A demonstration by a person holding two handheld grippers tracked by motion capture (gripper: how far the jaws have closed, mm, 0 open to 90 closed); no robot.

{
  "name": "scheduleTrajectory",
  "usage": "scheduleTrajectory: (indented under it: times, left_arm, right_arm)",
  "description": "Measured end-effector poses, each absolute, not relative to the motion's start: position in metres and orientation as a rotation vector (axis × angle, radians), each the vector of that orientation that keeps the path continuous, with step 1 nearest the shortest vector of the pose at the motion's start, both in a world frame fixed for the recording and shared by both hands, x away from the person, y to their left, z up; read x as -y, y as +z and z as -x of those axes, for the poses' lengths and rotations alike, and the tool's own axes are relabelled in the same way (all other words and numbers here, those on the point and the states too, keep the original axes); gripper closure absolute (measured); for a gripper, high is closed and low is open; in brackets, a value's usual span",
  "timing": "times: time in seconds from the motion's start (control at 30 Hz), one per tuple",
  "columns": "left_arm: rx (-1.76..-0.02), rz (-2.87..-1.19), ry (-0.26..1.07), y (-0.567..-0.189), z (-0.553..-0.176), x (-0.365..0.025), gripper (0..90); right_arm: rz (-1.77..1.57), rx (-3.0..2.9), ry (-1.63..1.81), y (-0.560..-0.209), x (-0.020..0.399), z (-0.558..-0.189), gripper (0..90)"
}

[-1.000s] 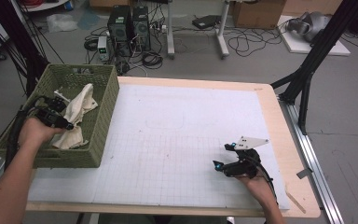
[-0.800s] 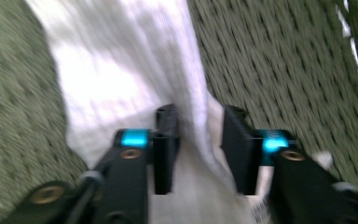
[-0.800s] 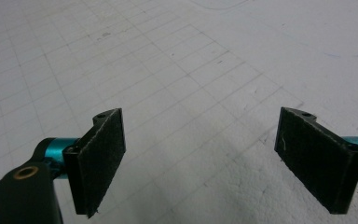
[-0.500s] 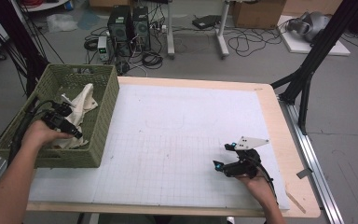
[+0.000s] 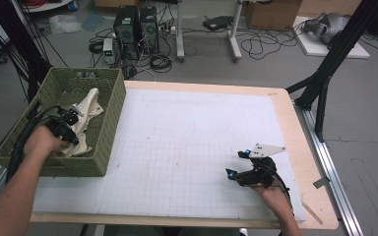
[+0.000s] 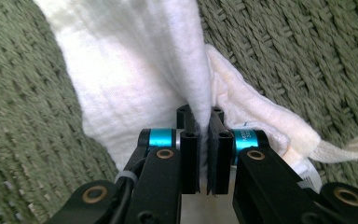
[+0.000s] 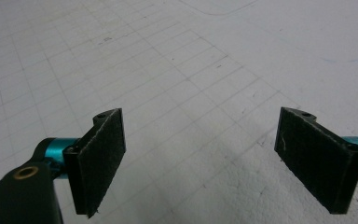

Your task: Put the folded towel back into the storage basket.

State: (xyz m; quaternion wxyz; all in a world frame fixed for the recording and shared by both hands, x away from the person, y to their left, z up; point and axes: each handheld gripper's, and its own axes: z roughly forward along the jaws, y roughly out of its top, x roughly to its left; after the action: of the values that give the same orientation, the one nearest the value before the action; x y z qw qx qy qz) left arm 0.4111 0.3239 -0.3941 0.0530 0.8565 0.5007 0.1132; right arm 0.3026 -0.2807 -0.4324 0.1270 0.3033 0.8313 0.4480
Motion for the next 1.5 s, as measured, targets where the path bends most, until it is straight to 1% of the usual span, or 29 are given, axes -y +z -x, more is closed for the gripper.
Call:
scheduleTrajectory:
  times: [0.23, 0.37, 0.43, 0.47, 0.5, 0.53, 0.57, 0.6, 0.63, 0.67, 0.7, 0.77, 0.87, 0.97, 1.03, 1.07, 1.13, 1.23, 1.3, 1.33, 1.4, 1.5]
  left_arm:
    - [-1.457, -2.670, 0.379, -0.370, -0.404, -0.329, 85.8]
    - [-1.421, -2.718, 0.299, -0.365, -0.399, -0.328, 85.8]
    - [-1.408, -2.716, 0.250, -0.370, -0.398, -0.325, 85.6]
    - [-1.399, -2.709, 0.205, -0.375, -0.399, -0.323, 85.2]
    - [-1.398, -2.694, 0.163, -0.381, -0.400, -0.322, 83.1]
    - [-1.398, -2.701, 0.146, -0.385, -0.401, -0.320, 76.6]
    - [-1.400, -2.734, 0.180, -0.387, -0.402, -0.318, 70.5]
    - [-1.412, -2.725, 0.188, -0.386, -0.403, -0.318, 63.8]
    - [-1.436, -2.652, 0.174, -0.383, -0.404, -0.319, 58.6]
    - [-1.433, -2.623, 0.165, -0.380, -0.404, -0.320, 56.5]
    - [-1.432, -2.621, 0.153, -0.378, -0.403, -0.321, 56.4]
    - [-1.437, -2.610, 0.176, -0.373, -0.403, -0.325, 56.2]
    - [-1.440, -2.600, 0.155, -0.369, -0.401, -0.330, 57.6]
    - [-1.427, -2.606, 0.115, -0.370, -0.400, -0.331, 67.3]
    - [-1.406, -2.614, 0.089, -0.374, -0.399, -0.328, 80.2]
    - [-1.403, -2.618, 0.085, -0.376, -0.400, -0.327, 84.0]
    - [-1.411, -2.613, 0.096, -0.378, -0.402, -0.325, 86.8]
    - [-1.405, -2.588, 0.106, -0.379, -0.404, -0.322, 86.7]
    - [-1.395, -2.589, 0.078, -0.381, -0.405, -0.320, 85.1]
    - [-1.387, -2.605, 0.043, -0.383, -0.405, -0.319, 82.7]
    - [-1.389, -2.634, 0.005, -0.387, -0.406, -0.317, 74.7]
    - [-1.371, -2.685, -0.027, -0.393, -0.408, -0.315, 68.1]
  right_arm:
    - [-0.884, -2.423, 1.301, -0.433, 0.279, -0.303, 15.5]
    - [-0.881, -2.425, 1.300, -0.432, 0.278, -0.302, 15.5]
    - [-0.883, -2.426, 1.298, -0.432, 0.277, -0.302, 15.5]
    - [-0.879, -2.427, 1.299, -0.432, 0.277, -0.302, 15.6]
    - [-0.879, -2.430, 1.297, -0.432, 0.276, -0.302, 15.6]
    - [-0.876, -2.431, 1.298, -0.432, 0.276, -0.301, 15.6]
    - [-0.874, -2.431, 1.298, -0.432, 0.277, -0.301, 15.6]
    - [-0.877, -2.428, 1.301, -0.432, 0.277, -0.301, 15.6]
    - [-0.881, -2.427, 1.298, -0.432, 0.278, -0.301, 15.6]
    - [-0.884, -2.423, 1.299, -0.432, 0.279, -0.302, 15.5]
    - [-0.888, -2.422, 1.304, -0.432, 0.279, -0.302, 15.6]
    - [-0.892, -2.428, 1.301, -0.432, 0.279, -0.302, 15.6]
    - [-0.881, -2.433, 1.295, -0.433, 0.277, -0.302, 15.6]
    - [-0.889, -2.429, 1.298, -0.433, 0.278, -0.302, 15.6]
    - [-0.891, -2.427, 1.300, -0.432, 0.278, -0.301, 15.6]
    - [-0.882, -2.426, 1.301, -0.432, 0.278, -0.302, 15.6]
    - [-0.879, -2.423, 1.299, -0.432, 0.278, -0.302, 15.6]
    - [-0.888, -2.424, 1.300, -0.432, 0.279, -0.302, 15.6]
    - [-0.885, -2.424, 1.299, -0.432, 0.279, -0.302, 15.6]
    - [-0.892, -2.428, 1.300, -0.432, 0.278, -0.301, 15.6]
    - [-0.889, -2.427, 1.300, -0.432, 0.278, -0.302, 15.6]
    - [-0.878, -2.419, 1.302, -0.432, 0.279, -0.302, 15.6]
